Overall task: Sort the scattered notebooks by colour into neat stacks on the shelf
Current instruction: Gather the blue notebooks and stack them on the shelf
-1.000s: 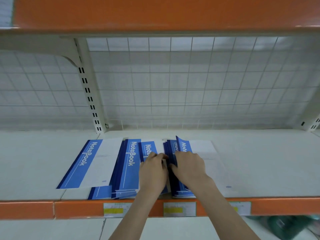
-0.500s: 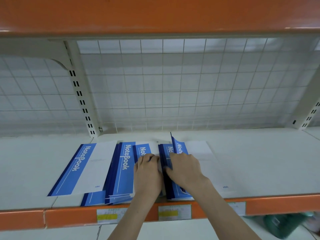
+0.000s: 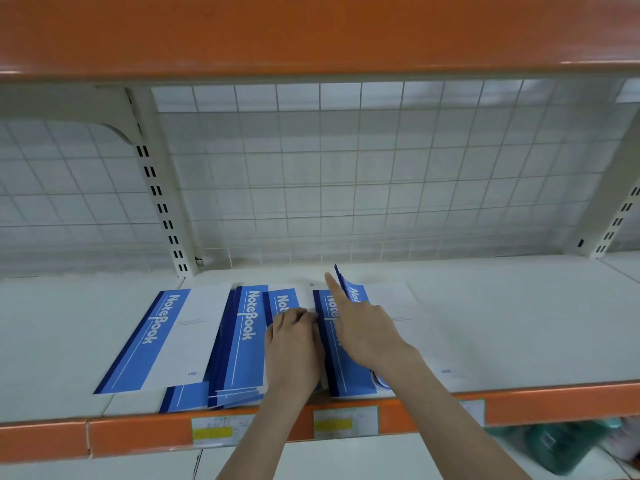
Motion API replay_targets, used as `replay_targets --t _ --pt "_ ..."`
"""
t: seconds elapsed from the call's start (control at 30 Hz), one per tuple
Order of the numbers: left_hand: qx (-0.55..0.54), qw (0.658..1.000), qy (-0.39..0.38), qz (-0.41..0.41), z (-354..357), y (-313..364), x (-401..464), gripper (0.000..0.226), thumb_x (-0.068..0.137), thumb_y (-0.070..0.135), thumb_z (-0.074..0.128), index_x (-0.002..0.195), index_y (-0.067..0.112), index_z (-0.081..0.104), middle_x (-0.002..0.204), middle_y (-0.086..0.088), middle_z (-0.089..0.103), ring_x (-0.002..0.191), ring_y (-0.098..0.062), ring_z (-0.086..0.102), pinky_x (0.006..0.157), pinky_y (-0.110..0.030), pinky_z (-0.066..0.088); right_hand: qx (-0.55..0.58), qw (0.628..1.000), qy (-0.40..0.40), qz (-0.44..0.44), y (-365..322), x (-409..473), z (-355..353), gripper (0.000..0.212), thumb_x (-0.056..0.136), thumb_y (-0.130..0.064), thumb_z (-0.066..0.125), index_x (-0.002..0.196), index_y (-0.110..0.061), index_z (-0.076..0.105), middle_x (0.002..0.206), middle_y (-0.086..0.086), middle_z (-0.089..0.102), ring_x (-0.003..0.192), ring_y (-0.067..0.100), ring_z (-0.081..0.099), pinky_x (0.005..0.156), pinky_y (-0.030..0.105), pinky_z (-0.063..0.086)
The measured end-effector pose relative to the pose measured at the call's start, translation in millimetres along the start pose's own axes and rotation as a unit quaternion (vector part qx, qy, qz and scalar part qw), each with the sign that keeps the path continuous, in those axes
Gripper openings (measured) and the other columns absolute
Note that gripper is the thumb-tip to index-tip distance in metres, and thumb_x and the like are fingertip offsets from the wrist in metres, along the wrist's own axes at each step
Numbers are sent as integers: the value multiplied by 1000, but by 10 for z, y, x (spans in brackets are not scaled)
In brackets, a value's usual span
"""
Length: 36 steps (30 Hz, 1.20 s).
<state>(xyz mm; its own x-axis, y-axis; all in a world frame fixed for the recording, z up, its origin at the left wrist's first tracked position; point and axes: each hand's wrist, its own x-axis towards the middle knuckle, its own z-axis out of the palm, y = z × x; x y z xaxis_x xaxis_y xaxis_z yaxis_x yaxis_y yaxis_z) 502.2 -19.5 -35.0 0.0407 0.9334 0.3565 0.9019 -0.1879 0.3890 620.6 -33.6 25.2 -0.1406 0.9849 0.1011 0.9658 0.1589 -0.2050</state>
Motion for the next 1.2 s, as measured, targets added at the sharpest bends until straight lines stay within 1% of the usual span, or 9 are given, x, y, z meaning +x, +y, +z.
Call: replay_targets --t 0.07,0.13,0.2,0.27,0.43,0.6,0.9,1.07,1.2 --pt "-23 1000 13 -4 -12 8 -4 33 101 24 36 124 25 58 130 7 53 125 -13 40 107 -28 29 55 998 -1 7 -20 0 -29 67 99 -13 35 151 -20 -7 82 11 55 61 20 44 51 27 33" --pt "-46 999 18 -10 -18 -1 0 30 99 21 39 119 22 62 127 5 56 122 -15 43 104 -27 31 73 997 0 4 -108 -13 -11 55 100 -19 32 151 -18 12 102 15 62 79 29 55 65 31 40" --pt "-66 997 23 -15 -29 -28 6 27 95 13 48 116 16 64 122 0 60 118 -18 47 99 -23 32 51 999 4 4 -213 -28 54 39 99 -23 33 138 -20 39 113 15 62 97 34 58 73 34 43" --pt "-76 997 29 -17 -52 -53 13 28 91 5 51 113 12 66 117 -3 63 113 -18 51 95 -18 31 11 1000 1 4 -298 -34 128 35 99 -23 34 132 -23 45 114 13 62 103 33 58 77 35 46" --pt "-72 997 35 21 -114 -10 13 34 85 -5 51 107 10 70 106 -5 70 107 -19 57 97 -21 29 -63 997 -54 10 -295 11 131 41 96 -14 44 136 -18 41 122 14 55 111 33 53 85 37 46" --pt "-83 995 43 16 -140 -15 7 34 85 -6 50 105 12 71 106 -2 70 106 -14 57 96 -14 26 -43 996 -73 15 -299 32 95 37 95 -12 45 132 -16 48 126 13 54 115 31 53 85 35 47" --pt "-96 994 49 -3 -109 -13 13 32 87 -5 47 105 9 70 107 -6 68 104 -18 56 95 -16 30 17 998 -64 17 -209 -9 7 46 96 -13 41 135 -36 44 128 5 55 119 29 51 91 36 45" --pt "-77 996 30 -11 -67 -55 38 32 92 1 44 112 13 66 116 -1 64 110 -14 53 94 -13 28 -14 998 -52 30 -288 -9 11 35 95 -16 46 130 -21 46 123 10 57 113 31 54 82 35 47" --pt "-159 986 34 -35 -106 -19 25 29 98 12 43 115 12 66 113 -1 67 106 -16 58 89 -21 42 1 999 -14 40 -279 16 -36 57 86 -3 52 138 -16 31 111 11 59 98 30 58 67 32 41"
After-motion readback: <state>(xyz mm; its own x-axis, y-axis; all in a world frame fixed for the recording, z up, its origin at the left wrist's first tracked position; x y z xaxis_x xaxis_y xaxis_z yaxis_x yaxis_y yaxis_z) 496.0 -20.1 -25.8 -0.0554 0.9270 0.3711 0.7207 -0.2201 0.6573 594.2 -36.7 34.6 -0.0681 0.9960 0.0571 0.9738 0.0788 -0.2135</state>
